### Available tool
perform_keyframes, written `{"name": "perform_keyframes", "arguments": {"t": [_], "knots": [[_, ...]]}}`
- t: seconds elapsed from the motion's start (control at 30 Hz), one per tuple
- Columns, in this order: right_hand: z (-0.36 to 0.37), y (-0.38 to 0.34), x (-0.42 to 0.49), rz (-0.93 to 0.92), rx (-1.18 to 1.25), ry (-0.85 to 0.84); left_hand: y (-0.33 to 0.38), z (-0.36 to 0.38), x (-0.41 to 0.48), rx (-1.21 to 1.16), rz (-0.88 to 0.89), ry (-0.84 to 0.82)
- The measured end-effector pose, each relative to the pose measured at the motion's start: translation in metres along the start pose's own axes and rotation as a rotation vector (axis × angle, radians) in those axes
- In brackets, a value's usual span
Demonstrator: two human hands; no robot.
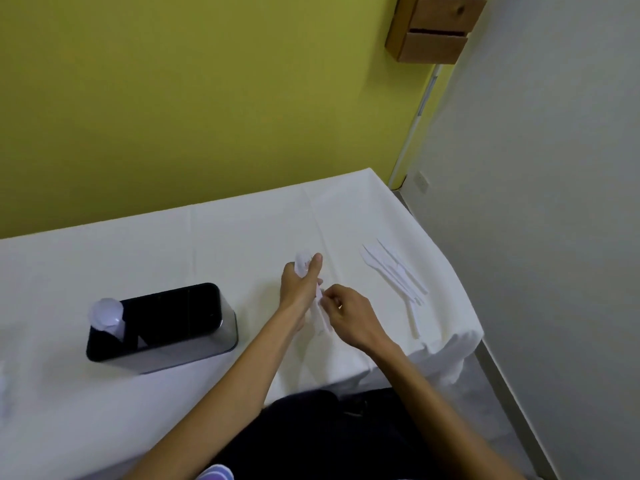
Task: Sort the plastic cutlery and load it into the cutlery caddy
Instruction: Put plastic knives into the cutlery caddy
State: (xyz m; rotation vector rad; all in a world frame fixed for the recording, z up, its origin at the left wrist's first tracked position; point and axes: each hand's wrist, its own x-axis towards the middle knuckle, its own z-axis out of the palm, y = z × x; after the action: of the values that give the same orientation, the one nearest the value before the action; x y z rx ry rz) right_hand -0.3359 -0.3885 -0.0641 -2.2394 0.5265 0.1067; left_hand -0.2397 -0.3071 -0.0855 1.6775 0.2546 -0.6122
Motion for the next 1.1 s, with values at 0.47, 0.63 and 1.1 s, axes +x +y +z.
{"name": "perform_keyframes", "arguments": {"t": [0.47,0.63,1.1], "knots": [[0.069,-0.111,0.006,-0.335,0.046,-0.001,0.074,-0.183,-0.045,-0.224,0.490,0.322],[0.109,-0.134,-0.004,-0.537,-0.198,-0.106,0.074,-0.220,-0.062,-0.159,0.617,0.441],[0.131,-0.127,-0.010,-0.606,-0.385,-0.035,0.001,-0.217,-0.045,0.141,0.624,0.532]]}}
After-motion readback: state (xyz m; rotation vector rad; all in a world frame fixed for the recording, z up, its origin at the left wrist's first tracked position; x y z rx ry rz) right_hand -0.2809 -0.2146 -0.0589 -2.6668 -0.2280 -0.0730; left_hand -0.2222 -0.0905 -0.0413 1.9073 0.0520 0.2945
